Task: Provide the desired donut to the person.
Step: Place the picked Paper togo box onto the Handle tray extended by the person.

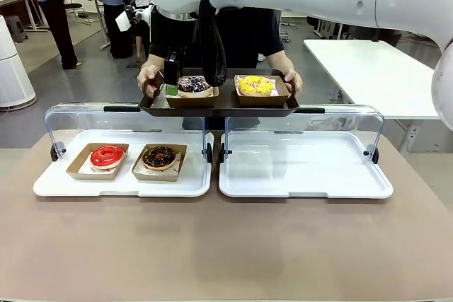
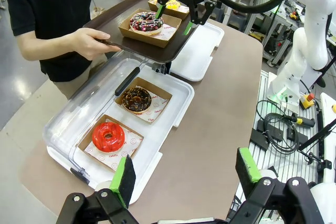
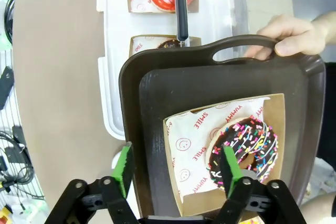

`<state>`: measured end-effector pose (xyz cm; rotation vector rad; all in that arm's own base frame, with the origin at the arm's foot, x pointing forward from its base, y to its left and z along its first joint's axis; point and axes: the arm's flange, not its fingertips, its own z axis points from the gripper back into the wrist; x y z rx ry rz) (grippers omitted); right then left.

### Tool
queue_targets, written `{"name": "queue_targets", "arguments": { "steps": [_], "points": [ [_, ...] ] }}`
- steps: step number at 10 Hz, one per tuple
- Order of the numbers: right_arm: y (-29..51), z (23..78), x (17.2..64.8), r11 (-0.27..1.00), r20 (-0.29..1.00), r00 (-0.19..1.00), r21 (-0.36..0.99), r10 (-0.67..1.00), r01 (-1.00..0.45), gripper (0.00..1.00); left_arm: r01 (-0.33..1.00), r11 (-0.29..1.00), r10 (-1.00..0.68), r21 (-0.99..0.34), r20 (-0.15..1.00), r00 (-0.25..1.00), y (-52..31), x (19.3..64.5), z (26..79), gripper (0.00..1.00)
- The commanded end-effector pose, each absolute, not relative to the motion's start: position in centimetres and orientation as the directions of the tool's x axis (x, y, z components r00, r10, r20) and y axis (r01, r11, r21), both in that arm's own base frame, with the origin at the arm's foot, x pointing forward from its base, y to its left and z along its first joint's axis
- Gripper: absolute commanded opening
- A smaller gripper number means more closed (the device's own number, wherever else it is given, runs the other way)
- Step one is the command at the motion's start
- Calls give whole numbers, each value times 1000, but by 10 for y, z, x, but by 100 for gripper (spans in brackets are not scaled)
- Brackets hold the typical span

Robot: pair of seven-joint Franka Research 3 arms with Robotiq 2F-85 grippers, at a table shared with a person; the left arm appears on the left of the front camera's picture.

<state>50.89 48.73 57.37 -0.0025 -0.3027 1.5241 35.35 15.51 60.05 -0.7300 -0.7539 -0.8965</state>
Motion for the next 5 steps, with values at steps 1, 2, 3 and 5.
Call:
{"name": "queue_targets", "arguments": {
  "steps": [1,2,3,5],
  "points": [
    [493,580,516,28,198,-4,-155,980,-988,100,877,424,-409,-227,816,408,157,352,600,100],
    [492,580,515,25,200,-6,-150,980,-988,100,877,424,-409,-227,816,408,157,352,600,100],
    [492,580,515,22,199,-7,-146,980,-989,100,877,424,-409,-227,816,408,157,352,600,100],
    [481,586,504,-8,170,-34,-148,985,-989,100,877,424,-409,-227,816,408,157,352,600,100]
  ]
}}
